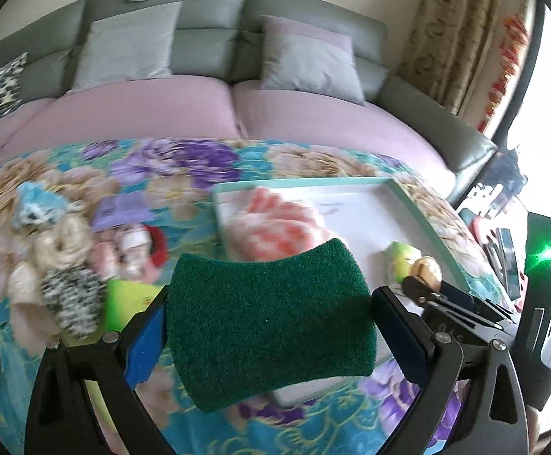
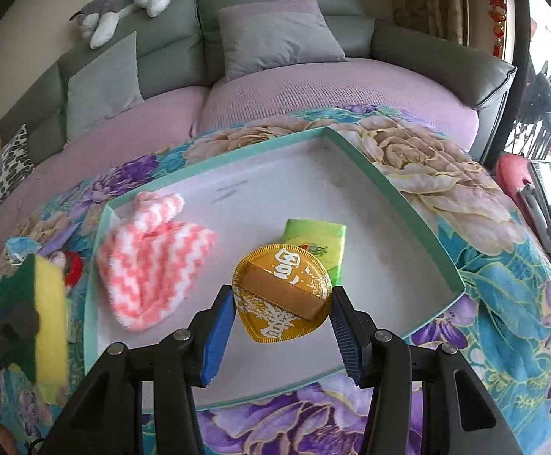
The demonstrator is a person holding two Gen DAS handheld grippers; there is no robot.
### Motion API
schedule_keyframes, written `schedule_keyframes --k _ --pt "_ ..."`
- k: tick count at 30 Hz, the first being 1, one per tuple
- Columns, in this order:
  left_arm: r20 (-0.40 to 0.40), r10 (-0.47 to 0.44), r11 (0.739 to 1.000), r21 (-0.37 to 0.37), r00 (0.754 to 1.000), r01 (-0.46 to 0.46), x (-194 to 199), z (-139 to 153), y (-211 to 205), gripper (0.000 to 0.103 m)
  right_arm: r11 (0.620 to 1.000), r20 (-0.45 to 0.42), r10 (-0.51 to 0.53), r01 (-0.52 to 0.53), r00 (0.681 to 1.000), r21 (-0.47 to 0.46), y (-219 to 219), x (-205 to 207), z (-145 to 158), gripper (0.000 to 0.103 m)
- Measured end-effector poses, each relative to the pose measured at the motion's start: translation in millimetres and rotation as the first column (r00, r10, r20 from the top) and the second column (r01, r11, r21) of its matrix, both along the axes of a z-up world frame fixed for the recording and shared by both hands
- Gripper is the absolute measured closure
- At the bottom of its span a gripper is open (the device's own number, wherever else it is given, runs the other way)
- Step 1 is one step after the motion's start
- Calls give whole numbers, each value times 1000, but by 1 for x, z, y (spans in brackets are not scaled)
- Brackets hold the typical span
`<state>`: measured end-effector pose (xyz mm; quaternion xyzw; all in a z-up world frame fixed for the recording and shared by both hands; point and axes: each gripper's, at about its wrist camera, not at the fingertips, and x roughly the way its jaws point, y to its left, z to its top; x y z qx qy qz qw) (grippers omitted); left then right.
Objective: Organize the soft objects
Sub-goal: 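Carry the gold packet with the right tool while the left tool carries the sponge over the tray, then release the gold packet in the tray with the right tool while the left tool lowers the sponge there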
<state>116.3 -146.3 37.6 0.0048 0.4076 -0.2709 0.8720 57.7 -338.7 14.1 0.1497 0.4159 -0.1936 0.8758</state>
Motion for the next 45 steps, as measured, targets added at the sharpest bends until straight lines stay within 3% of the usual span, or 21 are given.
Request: schedule_keyframes --k 13,26,29,32,36,42,45 --pt "10 -72 997 3 997 72 6 -20 -46 3 997 19 -80 79 997 16 -26 -14 1 49" --pt "17 -88 996 31 996 87 6 -38 -54 3 996 11 -90 90 996 18 -29 -14 -2 49" --pt "28 -97 995 36 995 96 4 -38 -56 3 995 3 -97 97 995 20 -30 -14 -3 47" --pt "36 -95 995 32 995 94 4 -39 -55 3 994 -1 -107 107 994 15 -31 -14 -4 34" --pt "50 -89 996 19 995 88 3 -39 -52 2 993 6 -117 117 993 17 -32 -15 -2 27" --pt "60 -82 997 4 995 82 3 -37 -51 2 993 -2 -114 114 993 19 -31 -14 -4 26" --pt "88 -96 995 49 991 92 0 -37 -53 2 993 12 -109 109 994 39 -32 -15 -2 26"
